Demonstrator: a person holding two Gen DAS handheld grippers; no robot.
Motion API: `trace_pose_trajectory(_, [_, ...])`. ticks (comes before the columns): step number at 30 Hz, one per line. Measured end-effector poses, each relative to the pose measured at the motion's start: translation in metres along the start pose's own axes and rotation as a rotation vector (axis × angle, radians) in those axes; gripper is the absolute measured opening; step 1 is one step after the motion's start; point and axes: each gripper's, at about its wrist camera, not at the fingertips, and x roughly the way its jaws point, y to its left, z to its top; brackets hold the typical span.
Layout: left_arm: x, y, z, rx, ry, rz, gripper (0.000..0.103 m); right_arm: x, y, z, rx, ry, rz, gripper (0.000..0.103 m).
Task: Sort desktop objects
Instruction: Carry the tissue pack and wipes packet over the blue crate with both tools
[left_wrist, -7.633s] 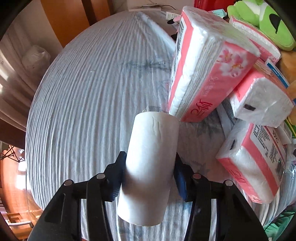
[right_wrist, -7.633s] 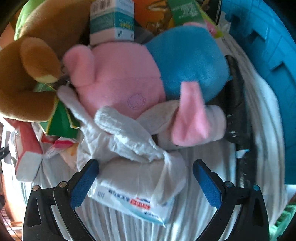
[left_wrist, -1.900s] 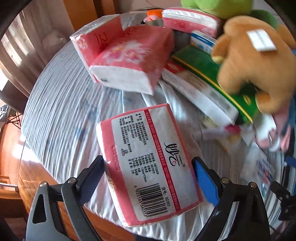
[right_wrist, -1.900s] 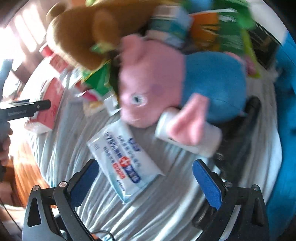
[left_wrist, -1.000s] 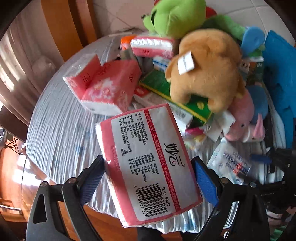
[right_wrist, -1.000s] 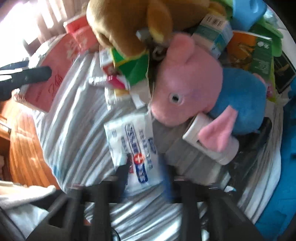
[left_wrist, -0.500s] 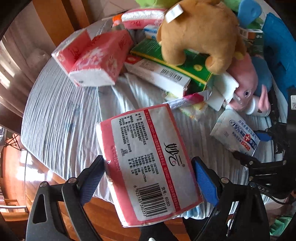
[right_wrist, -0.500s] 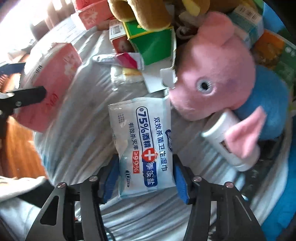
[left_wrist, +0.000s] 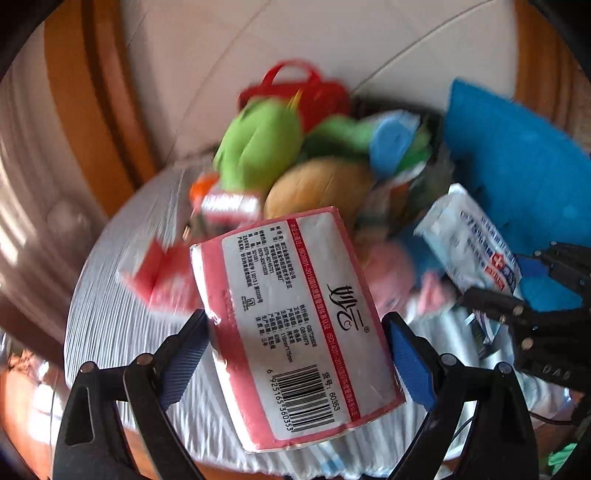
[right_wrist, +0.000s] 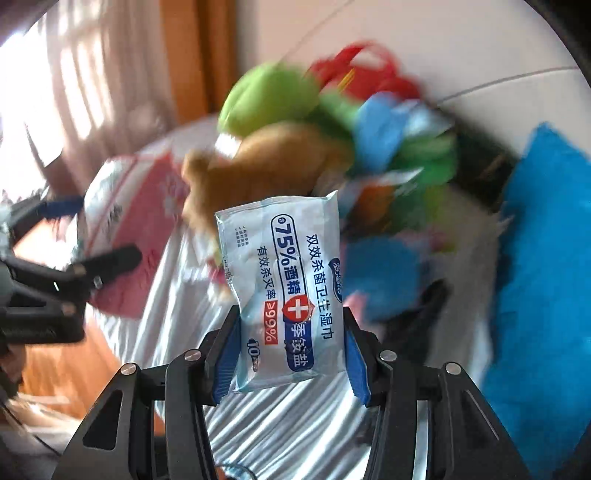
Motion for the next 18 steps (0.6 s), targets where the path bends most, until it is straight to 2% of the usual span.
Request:
trace_pose_trajectory(1, [-0.005,-0.005,0.008,0.012,-0.027,-0.014,0.094,-0.009,0.015,0.008,0.026,-0.048,-0.028,0.049])
trace_pose_trajectory(2, [-0.011,-0.012,0.016,0.026,-0.057,-0.026,0.094,-0.026,0.010,0.006,0.046,-0.086,-0.051,0.049])
trace_pose_trajectory(5, [-0.025,-0.037,0.040,0.069,-0.138,-0.074,0.094,-0.069,-0.020,0.009,0.110,-0.198,-0.125,0.049])
trace_pose_trajectory(10, [-0.054,-0.089,0.078,0.133,-0.253,-0.194,0.093,-0.154,-0.074,0.008,0.215,-0.373,-0.279,0.049])
trace_pose_trajectory(12, [-0.065,-0.115,0.093,0.169,-0.295,-0.235,0.092,-0.175,-0.091,0.003,0.246,-0.408,-0.339,0.049])
trace_pose_trajectory(13, [-0.068,-0.127,0.100,0.185,-0.310,-0.253,0.088,-0.188,-0.099,-0.001,0.261,-0.425,-0.370,0.049])
trace_pose_trajectory(14, [-0.072,-0.139,0.108,0.196,-0.328,-0.269,0.078,-0.201,-0.108,-0.005,0.274,-0.439,-0.404,0.049])
trace_pose_trajectory(16, [-0.080,-0.167,0.124,0.222,-0.356,-0.308,0.077,-0.226,-0.130,-0.013,0.305,-0.447,-0.483,0.050])
trace_pose_trajectory(18, [-0.082,-0.196,0.143,0.240,-0.372,-0.345,0.070,-0.243,-0.155,-0.020,0.336,-0.433,-0.544,0.050])
